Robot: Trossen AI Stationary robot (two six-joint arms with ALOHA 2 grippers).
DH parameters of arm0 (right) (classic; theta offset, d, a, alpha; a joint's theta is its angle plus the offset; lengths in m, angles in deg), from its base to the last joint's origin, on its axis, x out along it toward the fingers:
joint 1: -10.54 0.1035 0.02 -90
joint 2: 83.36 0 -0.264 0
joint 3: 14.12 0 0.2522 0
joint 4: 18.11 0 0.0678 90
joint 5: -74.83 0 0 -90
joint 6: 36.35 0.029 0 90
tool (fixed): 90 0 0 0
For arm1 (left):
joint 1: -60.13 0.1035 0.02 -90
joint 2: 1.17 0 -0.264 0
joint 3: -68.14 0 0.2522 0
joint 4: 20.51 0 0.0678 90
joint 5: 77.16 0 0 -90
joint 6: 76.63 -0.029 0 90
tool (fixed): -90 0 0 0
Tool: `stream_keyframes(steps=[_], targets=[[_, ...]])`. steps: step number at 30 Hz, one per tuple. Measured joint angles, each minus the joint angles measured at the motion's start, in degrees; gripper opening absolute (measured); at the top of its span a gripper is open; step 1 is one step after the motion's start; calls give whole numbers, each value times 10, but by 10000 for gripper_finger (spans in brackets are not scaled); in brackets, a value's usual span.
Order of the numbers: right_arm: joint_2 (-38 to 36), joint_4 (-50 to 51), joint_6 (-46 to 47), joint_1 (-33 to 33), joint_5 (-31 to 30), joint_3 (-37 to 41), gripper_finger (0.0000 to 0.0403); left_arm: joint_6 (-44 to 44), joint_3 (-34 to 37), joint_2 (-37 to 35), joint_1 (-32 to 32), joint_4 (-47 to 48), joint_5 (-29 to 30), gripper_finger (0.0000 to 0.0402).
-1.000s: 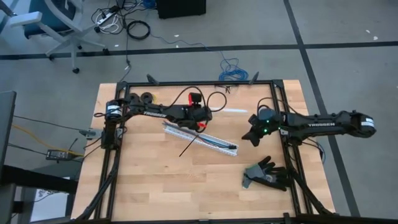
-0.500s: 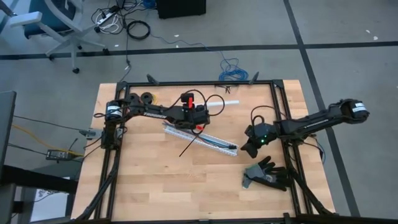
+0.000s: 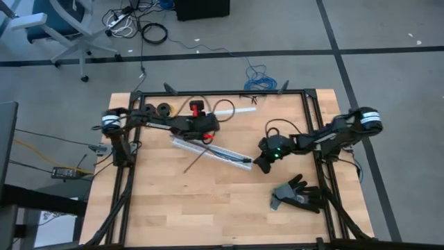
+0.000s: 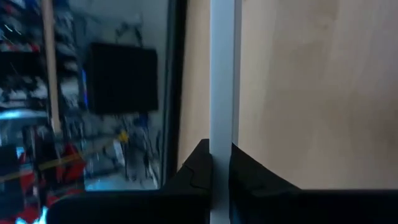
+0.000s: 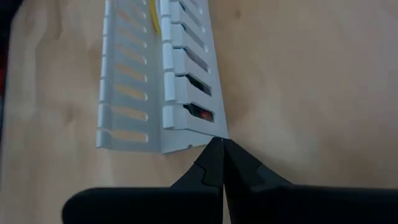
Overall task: Ziptie cables
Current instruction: Close the white cable duct
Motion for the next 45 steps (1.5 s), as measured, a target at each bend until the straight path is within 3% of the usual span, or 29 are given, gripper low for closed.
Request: stream_keyframes(steps=[5,10,15,19,23,28,35,41,45], targets=[[98,0,-72,-65,79,-96,0,-134,143,-85,30,-203,-32,23],[194,14,-152,-122,153,-212,0,-193,247,-149,62,-319,-58,23],[264,60,-227,-173,167,-311,0,-270,309,-191,80,-411,-78,29],[269,75,-255,-193,187,-326,0,-245,320,-209,78,-434,-93,23],[196,130,-277,-199,197,-297,0,-217,311,-209,52,-430,-105,23],[54,243,-284,-202,192,-236,0,-216,291,-201,9,-431,-113,23],[-161,292,-269,-188,117,-133,1,-210,259,-184,-43,-421,-134,23],[-303,370,-226,-178,138,-90,6,-215,200,-105,-73,-380,-175,23],[-366,447,-219,-175,170,-90,4,-231,148,-53,-88,-388,-164,23]])
